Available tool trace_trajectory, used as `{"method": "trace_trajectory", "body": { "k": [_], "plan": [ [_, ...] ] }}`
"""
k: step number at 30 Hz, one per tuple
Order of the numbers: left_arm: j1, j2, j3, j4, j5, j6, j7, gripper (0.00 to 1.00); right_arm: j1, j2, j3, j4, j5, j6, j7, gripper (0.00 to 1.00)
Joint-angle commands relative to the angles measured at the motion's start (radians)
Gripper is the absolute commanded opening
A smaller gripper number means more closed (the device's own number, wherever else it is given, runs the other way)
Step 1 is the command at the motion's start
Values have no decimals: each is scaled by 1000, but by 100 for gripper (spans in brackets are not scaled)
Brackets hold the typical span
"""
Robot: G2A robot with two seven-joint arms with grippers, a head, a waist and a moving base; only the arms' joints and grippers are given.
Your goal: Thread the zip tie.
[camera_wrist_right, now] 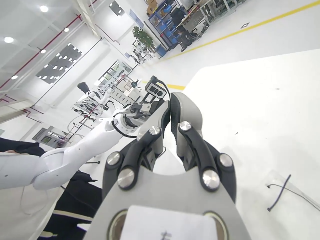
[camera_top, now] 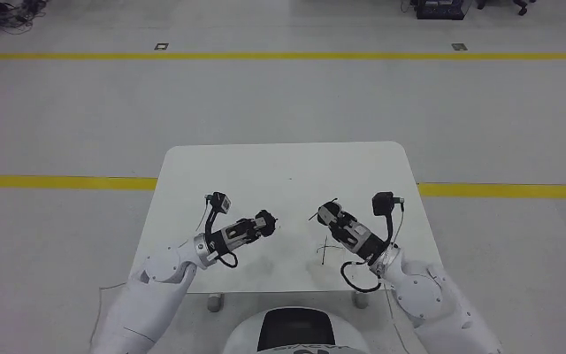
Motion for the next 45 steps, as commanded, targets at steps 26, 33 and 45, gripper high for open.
{"method": "trace_trajectory", "body": {
  "k": [26, 33, 45],
  "plan": [
    [-48, 22, -10, 59, -16, 7, -55, 0, 207, -11, -266, 126, -202, 0, -145, 0],
    [-48, 21, -8, 59, -14, 9, -44, 0, 206, -13, -267, 125, -200, 9, -151, 0],
    [-53, 0, 4, 76, 61, 0, 29, 0, 220, -31, -275, 158, -253, 145, -192, 0]
  ]
}}
